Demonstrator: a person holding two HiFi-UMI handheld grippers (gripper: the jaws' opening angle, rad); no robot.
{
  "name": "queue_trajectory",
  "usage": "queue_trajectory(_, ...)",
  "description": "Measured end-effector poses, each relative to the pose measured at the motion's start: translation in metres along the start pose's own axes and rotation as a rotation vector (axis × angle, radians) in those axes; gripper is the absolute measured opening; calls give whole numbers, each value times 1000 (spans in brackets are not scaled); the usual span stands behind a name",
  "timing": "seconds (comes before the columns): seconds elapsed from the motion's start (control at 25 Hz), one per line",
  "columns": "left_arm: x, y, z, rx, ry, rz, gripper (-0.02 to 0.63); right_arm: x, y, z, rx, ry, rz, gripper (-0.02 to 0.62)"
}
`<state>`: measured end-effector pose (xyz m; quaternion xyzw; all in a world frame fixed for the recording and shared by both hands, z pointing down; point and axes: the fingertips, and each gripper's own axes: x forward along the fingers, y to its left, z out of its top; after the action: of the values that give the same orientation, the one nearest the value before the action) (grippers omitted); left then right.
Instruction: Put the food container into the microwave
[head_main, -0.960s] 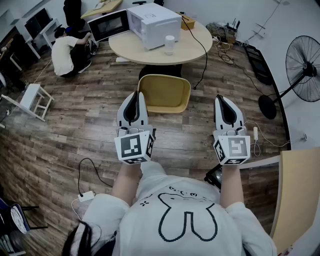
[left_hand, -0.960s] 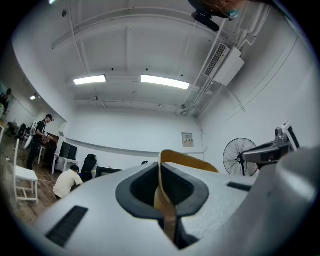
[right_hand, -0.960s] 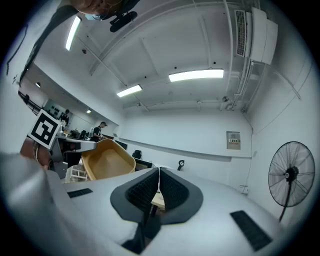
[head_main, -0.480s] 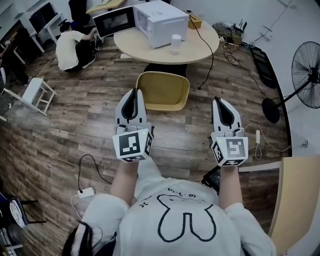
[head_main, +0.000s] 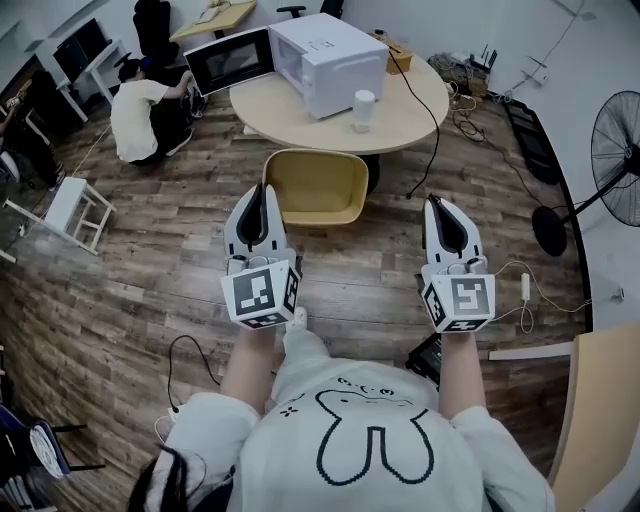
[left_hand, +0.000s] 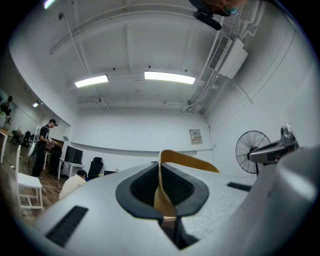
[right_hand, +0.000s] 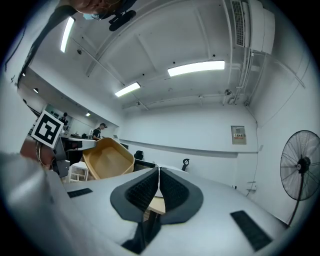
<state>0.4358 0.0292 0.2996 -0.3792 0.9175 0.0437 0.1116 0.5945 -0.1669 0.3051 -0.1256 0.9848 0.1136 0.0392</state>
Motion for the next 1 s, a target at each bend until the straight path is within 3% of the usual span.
queue_trajectory(0.6,162,153,-23,-17,-4,-15,20,211,47,0,-18,25,-3,32)
queue_trajectory(1.0,219,233,-39,-21,10,-25,20,300,90,-5,-8,45,0,32)
